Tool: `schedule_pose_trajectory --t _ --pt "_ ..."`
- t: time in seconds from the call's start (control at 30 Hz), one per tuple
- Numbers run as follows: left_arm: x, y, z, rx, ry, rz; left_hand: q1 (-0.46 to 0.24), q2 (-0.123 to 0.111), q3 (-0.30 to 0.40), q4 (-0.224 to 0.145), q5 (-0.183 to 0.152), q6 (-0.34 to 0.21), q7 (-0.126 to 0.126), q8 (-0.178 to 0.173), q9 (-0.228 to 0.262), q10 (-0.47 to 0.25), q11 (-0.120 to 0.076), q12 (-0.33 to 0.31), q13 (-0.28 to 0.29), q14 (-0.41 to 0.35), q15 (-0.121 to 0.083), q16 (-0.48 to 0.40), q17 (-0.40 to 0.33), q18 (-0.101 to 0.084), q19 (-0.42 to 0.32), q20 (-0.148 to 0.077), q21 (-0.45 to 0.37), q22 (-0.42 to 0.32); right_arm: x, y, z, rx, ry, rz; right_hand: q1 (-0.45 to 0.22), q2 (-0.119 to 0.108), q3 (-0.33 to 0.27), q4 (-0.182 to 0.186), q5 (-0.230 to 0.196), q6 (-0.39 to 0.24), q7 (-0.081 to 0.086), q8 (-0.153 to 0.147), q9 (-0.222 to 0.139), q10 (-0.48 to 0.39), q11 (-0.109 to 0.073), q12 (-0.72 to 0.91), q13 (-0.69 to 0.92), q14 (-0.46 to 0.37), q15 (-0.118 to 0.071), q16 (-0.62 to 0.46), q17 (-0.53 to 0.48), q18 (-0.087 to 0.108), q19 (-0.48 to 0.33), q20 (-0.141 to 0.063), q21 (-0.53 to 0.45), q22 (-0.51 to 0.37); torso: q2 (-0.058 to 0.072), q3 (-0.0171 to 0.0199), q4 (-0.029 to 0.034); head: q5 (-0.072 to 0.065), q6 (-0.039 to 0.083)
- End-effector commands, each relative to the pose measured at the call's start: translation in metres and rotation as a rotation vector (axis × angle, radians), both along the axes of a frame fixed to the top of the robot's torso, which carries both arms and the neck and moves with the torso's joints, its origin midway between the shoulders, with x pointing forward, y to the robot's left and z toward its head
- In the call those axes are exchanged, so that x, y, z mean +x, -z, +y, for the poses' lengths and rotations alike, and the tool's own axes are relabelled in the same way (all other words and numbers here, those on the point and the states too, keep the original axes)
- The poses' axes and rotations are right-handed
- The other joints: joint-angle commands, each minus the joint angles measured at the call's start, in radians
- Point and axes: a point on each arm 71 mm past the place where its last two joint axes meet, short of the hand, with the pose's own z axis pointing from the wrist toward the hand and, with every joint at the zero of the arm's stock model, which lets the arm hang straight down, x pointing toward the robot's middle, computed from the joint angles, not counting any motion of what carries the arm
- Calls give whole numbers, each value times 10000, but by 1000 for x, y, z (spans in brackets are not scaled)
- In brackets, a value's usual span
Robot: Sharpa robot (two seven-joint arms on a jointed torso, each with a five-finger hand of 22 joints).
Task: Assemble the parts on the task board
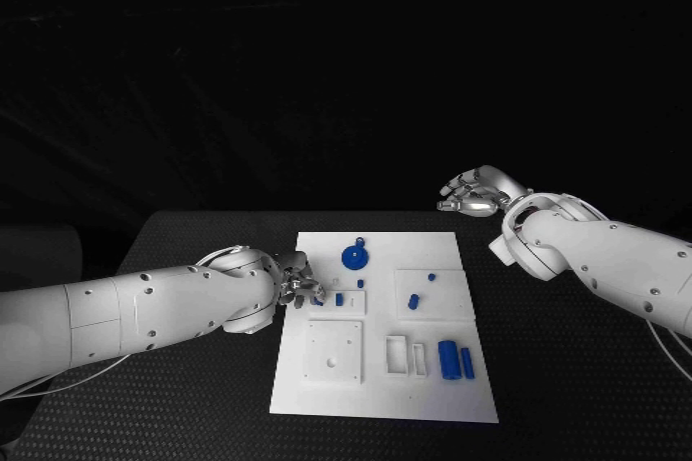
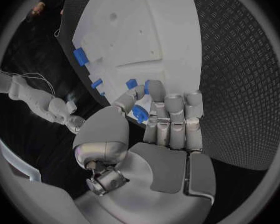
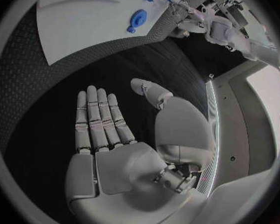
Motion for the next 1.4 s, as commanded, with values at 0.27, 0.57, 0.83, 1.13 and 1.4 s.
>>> schedule_pose_trajectory --t 0.27,0.57,0.83,1.13,1.4 --pt "-1 2 -3 83 199 127 -18 101 54 -12 44 350 -301 833 289 427 -409 52 15 220 -341 52 14 206 30 -815 56 224 -1 0 2 18 -177 28 112 -13 -77 2 -11 -41 256 57 -20 78 19 -65 -33 -26 76 -41 -18 -122 -61 -4 -44 -6 -7 11 1 -12 -9" --pt "1 3 -4 329 332 114 -17 101 59 -14 41 343 -301 836 289 420 -409 60 20 216 -343 56 16 208 26 -817 63 223 -1 0 2 3 -219 95 111 -12 -85 9 -6 -37 255 62 -25 89 19 -74 -61 -29 81 -51 -34 -120 -69 2 -58 -5 -2 9 -1 -17 -13" --pt "-1 7 -9 458 547 228 -27 69 51 -15 -10 373 -313 880 300 435 -415 125 54 229 -350 102 40 210 24 -822 99 223 -2 0 3 9 -239 95 112 -9 -91 15 -2 -34 254 66 -30 98 19 -82 -86 -36 86 -62 -49 -118 -79 8 -73 -4 -1 7 -2 -35 -24" --pt "-4 11 -15 618 799 246 -25 69 57 -7 -55 375 -317 898 303 428 -419 158 72 229 -355 127 53 213 23 -826 122 221 -2 0 3 12 -259 104 110 -7 -97 22 7 -33 253 68 -34 105 19 -89 -106 -38 89 -69 -60 -117 -86 13 -84 -3 -2 6 0 -48 -41" --pt "-5 12 -17 702 912 310 -13 76 68 -10 -67 369 -318 904 303 418 -422 169 78 226 -358 135 57 216 21 -829 132 220 -2 0 2 18 -252 111 104 -2 -103 32 18 -31 253 71 -39 113 19 -94 -125 -39 91 -74 -70 -115 -88 18 -93 -1 -7 15 1 -51 -73"
